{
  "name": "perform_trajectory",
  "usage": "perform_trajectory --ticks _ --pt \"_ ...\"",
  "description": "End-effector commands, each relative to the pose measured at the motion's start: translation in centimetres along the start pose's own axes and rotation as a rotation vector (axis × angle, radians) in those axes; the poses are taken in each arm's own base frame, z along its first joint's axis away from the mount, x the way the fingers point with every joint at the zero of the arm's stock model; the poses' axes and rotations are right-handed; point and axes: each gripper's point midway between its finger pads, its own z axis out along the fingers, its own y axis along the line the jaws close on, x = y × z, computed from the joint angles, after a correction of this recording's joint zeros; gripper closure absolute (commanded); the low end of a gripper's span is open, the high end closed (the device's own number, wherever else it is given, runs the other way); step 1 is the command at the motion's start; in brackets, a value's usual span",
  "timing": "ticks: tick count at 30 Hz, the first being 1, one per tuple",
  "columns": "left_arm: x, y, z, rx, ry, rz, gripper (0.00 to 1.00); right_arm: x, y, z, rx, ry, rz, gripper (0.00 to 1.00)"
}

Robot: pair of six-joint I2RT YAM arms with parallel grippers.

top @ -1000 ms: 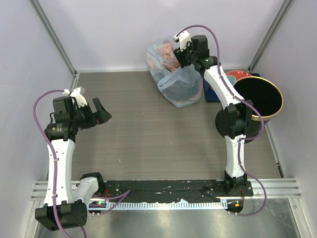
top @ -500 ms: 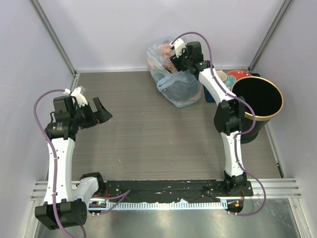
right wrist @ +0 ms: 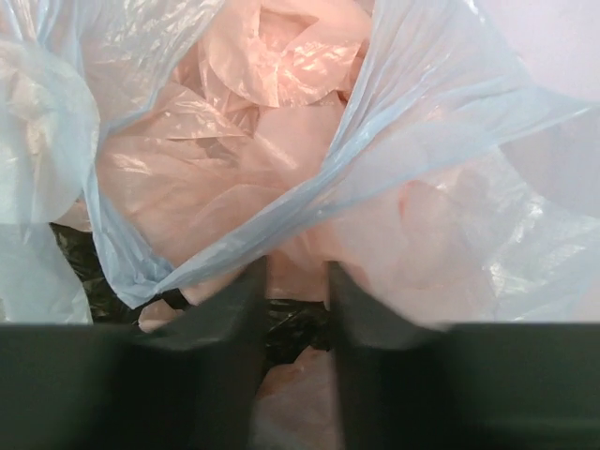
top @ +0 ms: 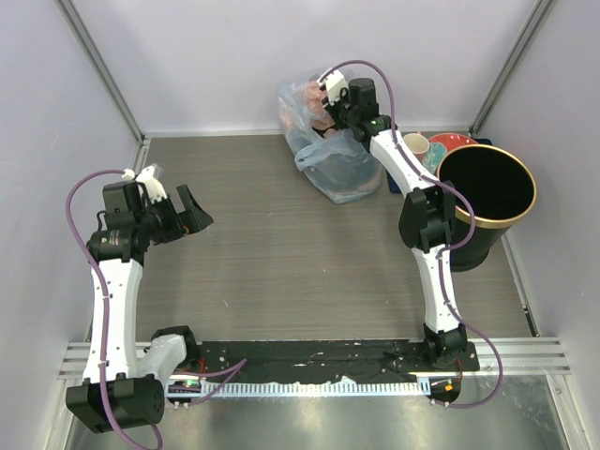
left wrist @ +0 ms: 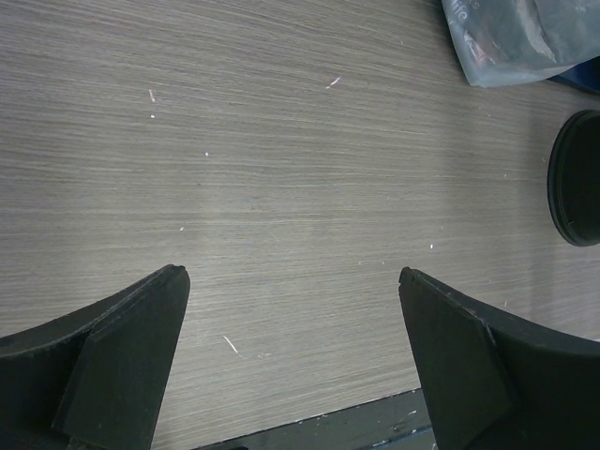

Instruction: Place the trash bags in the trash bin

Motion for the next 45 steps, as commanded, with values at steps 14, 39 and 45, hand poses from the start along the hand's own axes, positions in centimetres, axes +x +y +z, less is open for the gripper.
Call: perform_trajectory --ticks 14,39,45 --pt "-1.1 -0.6 -0.2 0.027 -0.044 0.011 0.0 -14.0 -5.7 -10.9 0.056 -0.325 0.167 0.99" --pt "-1.4 -0.9 0.0 0.045 -0.04 0.011 0.0 -3.7 -0.7 -4.8 -0.068 -0.034 0.023 0.46" --pt "-1.3 -0.9 0.0 0.043 -0.039 0.011 0.0 -2.7 -0.7 -2.8 -0.031 -0.023 0.009 0.34"
